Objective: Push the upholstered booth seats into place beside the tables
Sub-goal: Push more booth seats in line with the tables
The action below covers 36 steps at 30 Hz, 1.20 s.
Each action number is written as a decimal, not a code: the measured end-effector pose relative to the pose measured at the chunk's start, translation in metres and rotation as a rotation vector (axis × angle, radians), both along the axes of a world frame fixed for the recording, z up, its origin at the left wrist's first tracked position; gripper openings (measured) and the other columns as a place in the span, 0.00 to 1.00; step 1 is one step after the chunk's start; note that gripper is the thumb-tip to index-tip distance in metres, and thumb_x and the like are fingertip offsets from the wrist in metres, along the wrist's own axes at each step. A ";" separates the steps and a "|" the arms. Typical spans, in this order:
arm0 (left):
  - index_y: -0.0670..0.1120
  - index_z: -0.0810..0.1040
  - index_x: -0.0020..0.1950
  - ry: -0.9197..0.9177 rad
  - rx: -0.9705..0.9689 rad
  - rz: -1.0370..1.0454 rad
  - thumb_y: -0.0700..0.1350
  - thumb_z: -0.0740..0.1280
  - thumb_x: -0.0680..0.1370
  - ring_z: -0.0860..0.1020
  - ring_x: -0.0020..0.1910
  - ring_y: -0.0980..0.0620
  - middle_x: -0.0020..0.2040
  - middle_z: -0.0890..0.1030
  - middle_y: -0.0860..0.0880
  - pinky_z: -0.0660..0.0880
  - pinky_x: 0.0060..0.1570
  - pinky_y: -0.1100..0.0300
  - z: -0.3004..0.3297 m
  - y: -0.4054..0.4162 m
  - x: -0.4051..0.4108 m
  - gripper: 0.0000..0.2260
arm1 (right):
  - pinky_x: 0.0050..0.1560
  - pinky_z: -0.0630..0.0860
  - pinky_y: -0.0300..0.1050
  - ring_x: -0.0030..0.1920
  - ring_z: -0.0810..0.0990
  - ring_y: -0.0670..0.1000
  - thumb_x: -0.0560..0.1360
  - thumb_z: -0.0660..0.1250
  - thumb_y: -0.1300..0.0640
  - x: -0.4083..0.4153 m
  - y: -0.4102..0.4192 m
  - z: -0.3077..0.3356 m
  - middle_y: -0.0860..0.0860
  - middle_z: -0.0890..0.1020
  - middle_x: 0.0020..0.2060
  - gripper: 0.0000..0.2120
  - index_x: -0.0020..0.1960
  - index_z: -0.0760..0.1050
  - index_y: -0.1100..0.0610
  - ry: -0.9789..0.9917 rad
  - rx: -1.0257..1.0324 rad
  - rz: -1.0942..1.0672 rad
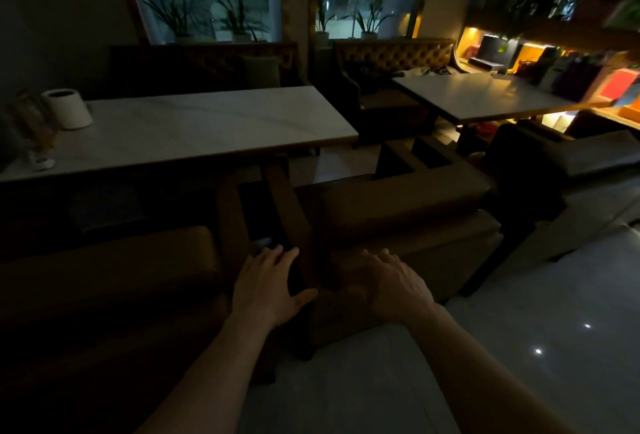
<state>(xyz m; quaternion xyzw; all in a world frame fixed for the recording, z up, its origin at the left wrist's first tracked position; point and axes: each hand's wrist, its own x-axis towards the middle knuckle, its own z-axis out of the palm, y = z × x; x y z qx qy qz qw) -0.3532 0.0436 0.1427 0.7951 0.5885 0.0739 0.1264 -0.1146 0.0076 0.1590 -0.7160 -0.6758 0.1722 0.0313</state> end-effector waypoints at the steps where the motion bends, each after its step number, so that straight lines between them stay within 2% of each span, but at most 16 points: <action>1: 0.56 0.51 0.78 -0.005 -0.013 -0.003 0.74 0.59 0.71 0.52 0.77 0.48 0.79 0.54 0.50 0.51 0.75 0.46 -0.008 0.008 0.013 0.42 | 0.71 0.66 0.58 0.75 0.61 0.58 0.74 0.65 0.34 0.015 0.007 -0.005 0.56 0.59 0.77 0.39 0.78 0.53 0.45 -0.013 -0.009 0.001; 10: 0.58 0.52 0.78 -0.034 -0.121 0.030 0.74 0.61 0.70 0.52 0.77 0.48 0.79 0.54 0.51 0.49 0.75 0.47 -0.071 0.070 0.119 0.42 | 0.75 0.62 0.56 0.78 0.54 0.58 0.74 0.69 0.39 0.124 0.086 -0.063 0.56 0.54 0.79 0.44 0.80 0.47 0.44 -0.076 -0.140 0.010; 14: 0.58 0.51 0.78 -0.036 -0.162 0.041 0.73 0.61 0.70 0.51 0.77 0.48 0.79 0.54 0.51 0.49 0.75 0.48 -0.088 0.083 0.149 0.42 | 0.73 0.64 0.56 0.77 0.58 0.57 0.74 0.68 0.41 0.159 0.107 -0.086 0.54 0.57 0.78 0.41 0.79 0.48 0.44 -0.070 -0.147 0.015; 17: 0.58 0.50 0.78 -0.037 -0.162 0.060 0.73 0.61 0.70 0.51 0.77 0.49 0.79 0.54 0.51 0.47 0.75 0.49 -0.105 0.096 0.170 0.42 | 0.72 0.64 0.57 0.77 0.58 0.57 0.74 0.66 0.39 0.181 0.122 -0.104 0.53 0.58 0.78 0.41 0.79 0.48 0.45 -0.075 -0.137 0.035; 26: 0.57 0.47 0.79 0.005 -0.101 0.133 0.70 0.63 0.71 0.45 0.78 0.49 0.80 0.48 0.51 0.44 0.76 0.49 -0.179 0.130 0.238 0.43 | 0.77 0.51 0.60 0.79 0.42 0.61 0.74 0.62 0.31 0.255 0.187 -0.166 0.59 0.42 0.80 0.46 0.80 0.40 0.45 -0.142 -0.100 0.091; 33: 0.57 0.40 0.79 0.081 -0.014 0.276 0.67 0.66 0.71 0.39 0.78 0.46 0.80 0.42 0.49 0.43 0.75 0.45 -0.222 0.137 0.275 0.46 | 0.77 0.47 0.65 0.78 0.35 0.61 0.70 0.64 0.29 0.297 0.225 -0.219 0.58 0.39 0.79 0.53 0.79 0.33 0.44 -0.224 -0.061 0.198; 36: 0.55 0.39 0.79 0.094 0.021 0.289 0.66 0.67 0.71 0.38 0.77 0.45 0.80 0.40 0.48 0.43 0.75 0.45 -0.230 0.141 0.282 0.48 | 0.77 0.46 0.66 0.77 0.35 0.63 0.71 0.66 0.30 0.306 0.230 -0.228 0.59 0.38 0.79 0.54 0.78 0.30 0.43 -0.231 -0.048 0.223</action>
